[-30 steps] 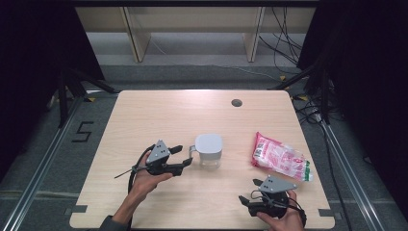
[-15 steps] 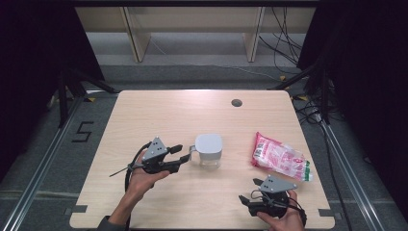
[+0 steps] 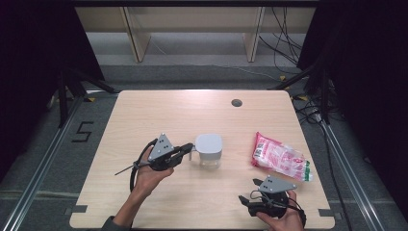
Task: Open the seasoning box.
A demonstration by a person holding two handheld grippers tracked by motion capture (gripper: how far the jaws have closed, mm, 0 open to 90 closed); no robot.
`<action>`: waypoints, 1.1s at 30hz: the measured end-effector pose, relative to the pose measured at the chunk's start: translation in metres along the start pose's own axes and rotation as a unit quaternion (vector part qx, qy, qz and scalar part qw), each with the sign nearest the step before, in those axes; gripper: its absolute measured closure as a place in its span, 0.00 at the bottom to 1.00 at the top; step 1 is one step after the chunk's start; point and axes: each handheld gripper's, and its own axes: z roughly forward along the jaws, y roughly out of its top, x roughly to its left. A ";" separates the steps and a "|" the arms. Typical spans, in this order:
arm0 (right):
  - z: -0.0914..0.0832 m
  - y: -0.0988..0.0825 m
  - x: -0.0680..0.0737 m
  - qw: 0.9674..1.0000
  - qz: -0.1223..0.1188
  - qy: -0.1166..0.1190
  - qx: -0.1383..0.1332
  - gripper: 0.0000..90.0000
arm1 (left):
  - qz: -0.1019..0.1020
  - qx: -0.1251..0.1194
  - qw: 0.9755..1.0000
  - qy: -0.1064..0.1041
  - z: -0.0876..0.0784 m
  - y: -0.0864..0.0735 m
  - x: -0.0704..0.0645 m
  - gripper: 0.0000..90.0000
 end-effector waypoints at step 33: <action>0.004 0.007 -0.002 0.999 -0.012 -0.035 -0.017 0.21 | -0.022 0.005 1.000 0.003 0.030 -0.001 0.010 0.98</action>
